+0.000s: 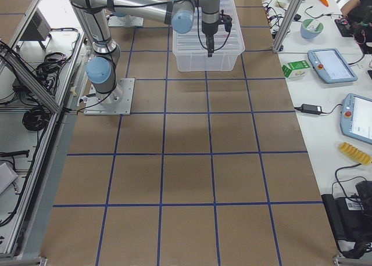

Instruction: Place red block in blue tray from box

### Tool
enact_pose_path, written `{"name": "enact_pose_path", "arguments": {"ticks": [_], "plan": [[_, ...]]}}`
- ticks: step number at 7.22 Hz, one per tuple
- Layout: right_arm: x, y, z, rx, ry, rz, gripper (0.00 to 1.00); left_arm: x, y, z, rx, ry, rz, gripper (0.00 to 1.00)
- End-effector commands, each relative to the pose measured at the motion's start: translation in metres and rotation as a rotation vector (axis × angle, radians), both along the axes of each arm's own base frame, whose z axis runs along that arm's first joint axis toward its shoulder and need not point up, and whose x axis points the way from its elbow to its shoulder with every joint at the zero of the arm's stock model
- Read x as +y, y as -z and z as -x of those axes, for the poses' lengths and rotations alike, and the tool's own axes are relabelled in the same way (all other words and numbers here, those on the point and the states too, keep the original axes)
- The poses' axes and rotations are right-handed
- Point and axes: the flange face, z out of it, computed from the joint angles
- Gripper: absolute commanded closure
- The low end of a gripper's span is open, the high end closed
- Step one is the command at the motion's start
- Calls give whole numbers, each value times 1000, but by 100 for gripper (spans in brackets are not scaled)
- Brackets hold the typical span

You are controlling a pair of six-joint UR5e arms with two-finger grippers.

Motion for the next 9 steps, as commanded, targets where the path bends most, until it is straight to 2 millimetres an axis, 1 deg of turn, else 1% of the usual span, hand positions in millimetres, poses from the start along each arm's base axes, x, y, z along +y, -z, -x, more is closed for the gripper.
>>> {"name": "enact_pose_path", "arguments": {"ticks": [1,2,3,4,9], "plan": [[24,-59,-42,-13,28,32,0,-1,-9,-1,-3,-1,20,0],[30,-59,-64,-6,1,33,0,0,-10,-1,-3,-2,21,0],[33,-60,-66,-11,-5,31,0,1,-10,-1,-4,-2,20,0],[33,-61,-67,-17,-5,32,0,0,-14,-4,-3,-7,29,0],[34,-62,-67,-16,-5,35,0,2,-13,-2,-5,-2,24,0]]}}
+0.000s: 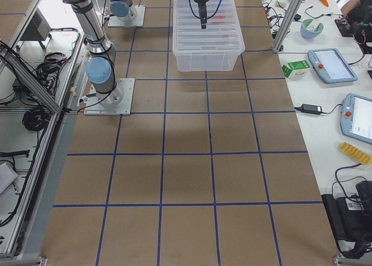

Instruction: Place red block in blue tray from box

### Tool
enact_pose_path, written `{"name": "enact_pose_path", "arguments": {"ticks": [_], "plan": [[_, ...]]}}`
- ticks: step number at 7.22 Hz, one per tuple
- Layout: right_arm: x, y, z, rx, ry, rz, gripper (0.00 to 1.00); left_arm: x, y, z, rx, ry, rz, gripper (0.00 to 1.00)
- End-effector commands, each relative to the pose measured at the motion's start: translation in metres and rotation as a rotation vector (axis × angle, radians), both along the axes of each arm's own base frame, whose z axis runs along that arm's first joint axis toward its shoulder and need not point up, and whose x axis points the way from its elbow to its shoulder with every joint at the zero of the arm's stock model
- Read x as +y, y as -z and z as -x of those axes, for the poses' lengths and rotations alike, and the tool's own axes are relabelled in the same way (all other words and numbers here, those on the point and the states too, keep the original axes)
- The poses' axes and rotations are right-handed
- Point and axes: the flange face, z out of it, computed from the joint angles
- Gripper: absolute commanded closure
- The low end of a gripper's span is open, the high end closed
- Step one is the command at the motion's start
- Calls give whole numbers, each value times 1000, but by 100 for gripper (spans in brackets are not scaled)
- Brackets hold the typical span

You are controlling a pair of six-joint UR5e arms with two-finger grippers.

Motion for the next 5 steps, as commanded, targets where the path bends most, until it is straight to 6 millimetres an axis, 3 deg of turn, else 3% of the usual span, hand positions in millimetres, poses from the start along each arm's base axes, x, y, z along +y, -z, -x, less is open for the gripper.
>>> {"name": "enact_pose_path", "arguments": {"ticks": [1,5], "plan": [[0,0,0,4,0,0,0,0,2,1,2,2,-5,0],[-1,2,0,3,0,-4,0,1,4,3,-1,7,-2,0]]}}
